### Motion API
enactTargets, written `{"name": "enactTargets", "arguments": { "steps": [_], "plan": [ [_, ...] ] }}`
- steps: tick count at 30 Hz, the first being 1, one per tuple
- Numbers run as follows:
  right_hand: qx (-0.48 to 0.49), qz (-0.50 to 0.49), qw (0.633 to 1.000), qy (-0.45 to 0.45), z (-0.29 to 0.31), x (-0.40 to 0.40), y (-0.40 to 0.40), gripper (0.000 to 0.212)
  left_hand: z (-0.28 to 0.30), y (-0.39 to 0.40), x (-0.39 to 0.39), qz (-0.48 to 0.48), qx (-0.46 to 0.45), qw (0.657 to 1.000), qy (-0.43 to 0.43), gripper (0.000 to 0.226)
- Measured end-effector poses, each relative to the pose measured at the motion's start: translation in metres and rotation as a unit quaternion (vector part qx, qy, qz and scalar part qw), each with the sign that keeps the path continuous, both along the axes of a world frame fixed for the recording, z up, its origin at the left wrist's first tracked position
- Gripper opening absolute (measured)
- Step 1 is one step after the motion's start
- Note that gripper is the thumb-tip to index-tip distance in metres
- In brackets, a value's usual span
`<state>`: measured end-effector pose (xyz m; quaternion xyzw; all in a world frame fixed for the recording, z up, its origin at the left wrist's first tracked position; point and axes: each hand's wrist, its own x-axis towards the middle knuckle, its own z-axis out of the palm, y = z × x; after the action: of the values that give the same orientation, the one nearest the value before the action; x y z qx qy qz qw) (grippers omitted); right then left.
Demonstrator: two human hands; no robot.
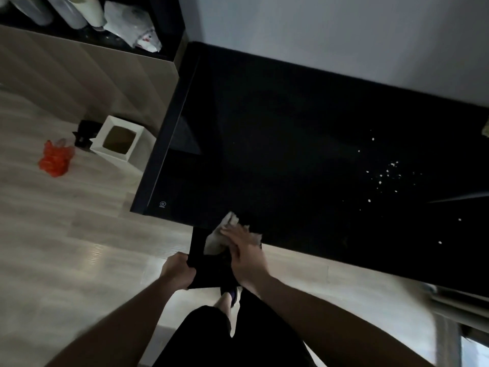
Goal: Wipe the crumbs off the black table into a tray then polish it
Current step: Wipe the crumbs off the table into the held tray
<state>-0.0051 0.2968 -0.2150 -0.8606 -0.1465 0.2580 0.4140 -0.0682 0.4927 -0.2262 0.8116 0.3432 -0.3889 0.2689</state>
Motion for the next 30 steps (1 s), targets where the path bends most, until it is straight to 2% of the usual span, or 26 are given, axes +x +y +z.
{"name": "enactTargets", "arguments": {
  "steps": [2,5,11,13,16,19,23,27,30],
  "plan": [
    [0.03,0.006,0.999,0.031,0.016,0.0,0.001,0.05,-0.001,0.003,-0.003,0.007,-0.004,1.0,0.004,0.017],
    [0.038,-0.024,0.999,0.01,0.026,0.037,-0.004,0.049,-0.007,0.008,-0.006,-0.002,0.002,1.0,0.011,0.017],
    [-0.005,-0.101,0.993,-0.064,0.022,0.188,0.017,0.048,-0.03,0.017,-0.01,-0.017,0.015,1.0,-0.003,0.023],
    [-0.034,-0.089,0.991,-0.09,0.013,0.234,0.034,0.048,-0.036,0.019,-0.011,-0.028,0.027,0.999,-0.009,0.023],
    [-0.1,-0.014,0.99,-0.097,-0.01,0.266,0.056,0.051,-0.042,0.021,-0.011,-0.044,0.04,0.998,-0.016,0.018],
    [-0.157,0.056,0.972,-0.164,-0.031,0.249,0.062,0.056,-0.041,0.019,-0.011,-0.047,0.039,0.998,-0.019,0.01],
    [-0.109,0.089,0.972,-0.19,-0.033,0.165,0.041,0.06,-0.034,0.014,-0.01,-0.026,0.029,0.999,-0.009,0.011],
    [-0.017,0.091,0.985,-0.144,-0.015,0.062,0.002,0.055,-0.021,0.005,-0.01,-0.028,0.015,0.999,-0.008,0.011],
    [-0.051,0.061,0.996,-0.041,0.013,0.013,-0.02,0.05,-0.012,0.001,-0.007,-0.036,-0.006,0.999,0.006,0.015]
  ]
}}
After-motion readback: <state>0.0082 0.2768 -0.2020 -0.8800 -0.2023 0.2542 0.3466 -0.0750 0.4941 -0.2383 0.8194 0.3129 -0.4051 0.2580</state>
